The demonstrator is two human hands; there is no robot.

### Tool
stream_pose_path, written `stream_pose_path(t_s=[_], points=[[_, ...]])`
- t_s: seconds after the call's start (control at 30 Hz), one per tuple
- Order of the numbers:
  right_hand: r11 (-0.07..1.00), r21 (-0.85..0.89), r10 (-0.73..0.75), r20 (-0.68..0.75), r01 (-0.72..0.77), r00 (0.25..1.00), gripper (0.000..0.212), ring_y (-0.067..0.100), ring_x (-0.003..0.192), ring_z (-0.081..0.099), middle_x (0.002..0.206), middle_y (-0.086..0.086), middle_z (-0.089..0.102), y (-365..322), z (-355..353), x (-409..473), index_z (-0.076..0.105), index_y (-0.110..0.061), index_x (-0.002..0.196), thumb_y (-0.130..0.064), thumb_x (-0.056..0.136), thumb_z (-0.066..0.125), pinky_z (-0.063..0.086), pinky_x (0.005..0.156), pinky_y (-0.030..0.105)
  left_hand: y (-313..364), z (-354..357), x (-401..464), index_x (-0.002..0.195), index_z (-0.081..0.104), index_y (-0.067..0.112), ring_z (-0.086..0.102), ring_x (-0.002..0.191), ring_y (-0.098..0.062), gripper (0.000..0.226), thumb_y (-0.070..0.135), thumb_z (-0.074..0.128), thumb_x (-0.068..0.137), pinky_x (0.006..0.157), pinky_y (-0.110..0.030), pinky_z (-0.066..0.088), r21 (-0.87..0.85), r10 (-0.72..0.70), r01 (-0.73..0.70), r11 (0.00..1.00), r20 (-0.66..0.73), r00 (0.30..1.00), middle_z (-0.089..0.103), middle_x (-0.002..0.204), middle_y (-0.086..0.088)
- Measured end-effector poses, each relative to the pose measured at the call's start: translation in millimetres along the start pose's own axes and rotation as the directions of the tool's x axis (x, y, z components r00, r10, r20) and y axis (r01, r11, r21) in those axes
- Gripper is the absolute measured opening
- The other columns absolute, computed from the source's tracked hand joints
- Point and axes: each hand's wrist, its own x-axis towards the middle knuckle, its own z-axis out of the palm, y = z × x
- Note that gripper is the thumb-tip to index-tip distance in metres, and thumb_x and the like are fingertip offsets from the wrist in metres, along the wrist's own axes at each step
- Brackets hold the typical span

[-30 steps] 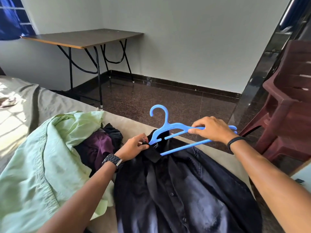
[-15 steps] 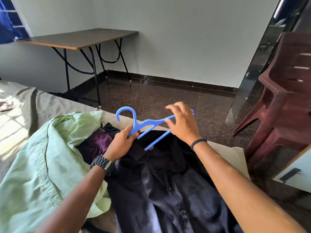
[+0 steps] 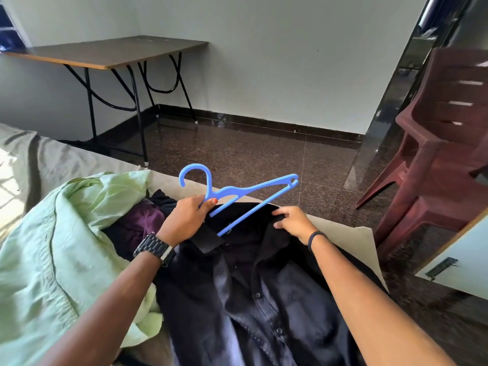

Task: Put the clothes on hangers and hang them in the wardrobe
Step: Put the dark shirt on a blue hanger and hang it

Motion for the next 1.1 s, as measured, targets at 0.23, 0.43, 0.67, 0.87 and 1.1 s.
stream_pose_path(t_s=[0.23, 0.43, 0.67, 0.87, 1.1], points=[[0.989, 0.148, 0.045, -0.124, -0.026, 0.991, 0.030, 0.013, 0.071, 0.055, 0.069, -0.002, 0.070, -24.2, -88.9, 14.7, 0.071, 0.002, 0.099, 0.017, 0.074, 0.063, 0.042, 0.064, 0.014, 36.3, -23.9, 14.2, 0.068, 0.048, 0.003, 0.048, 0.057, -0.016, 0.046, 0.039, 0.048, 0.097, 0.057, -0.028, 0.036, 0.122, 0.010, -0.017, 0.992, 0.062, 0.998, 0.051, 0.061, -0.006], [0.994, 0.105, -0.021, -0.169, 0.039, 0.985, 0.022, 0.014, 0.068, 0.056, 0.055, -0.004, 0.066, -45.3, -132.3, 4.7, 0.072, 0.004, 0.086, 0.019, 0.074, 0.062, 0.043, 0.057, 0.007, 58.9, -27.6, 21.0, 0.067, 0.049, 0.003, 0.050, 0.065, -0.019, 0.048, 0.041, 0.048, 0.096, 0.059, -0.028, 0.037, 0.230, 0.033, -0.067, 0.971, 0.149, 0.988, 0.051, 0.066, -0.005], [0.955, -0.250, -0.238, -0.324, 0.160, 0.916, 0.021, 0.010, 0.079, 0.059, 0.078, 0.002, 0.069, -75.6, -113.5, -19.4, 0.076, -0.014, 0.078, 0.005, 0.077, 0.065, 0.042, 0.075, 0.018, 70.5, 3.4, 7.9, 0.067, 0.039, 0.012, 0.058, 0.087, -0.033, 0.042, 0.039, 0.044, 0.098, 0.070, -0.035, 0.038, 0.477, 0.077, -0.106, 0.872, 0.081, 0.994, 0.058, 0.081, -0.012], [0.983, -0.117, -0.162, -0.149, 0.145, 0.976, 0.028, 0.016, 0.071, 0.061, 0.091, 0.006, 0.062, -87.5, -85.9, -53.9, 0.063, -0.013, 0.106, -0.001, 0.080, 0.060, 0.044, 0.046, 0.018, 75.0, 7.4, 3.8, 0.067, 0.043, 0.015, 0.049, 0.075, -0.027, 0.039, 0.040, 0.046, 0.098, 0.067, -0.033, 0.037, 0.272, -0.036, 0.061, 0.961, -0.095, 0.995, 0.053, 0.080, -0.007], [0.925, 0.378, -0.006, 0.101, -0.033, 0.995, 0.030, 0.016, 0.068, 0.058, 0.084, 0.010, 0.053, -84.1, -56.9, -97.4, 0.050, -0.004, 0.115, 0.006, 0.087, 0.048, 0.053, 0.049, 0.026, 82.6, 8.2, -9.7, 0.068, 0.049, 0.012, 0.051, 0.067, -0.024, 0.040, 0.039, 0.048, 0.097, 0.061, -0.032, 0.035, 0.124, -0.047, 0.066, 0.990, -0.155, 0.987, 0.049, 0.064, 0.001]])
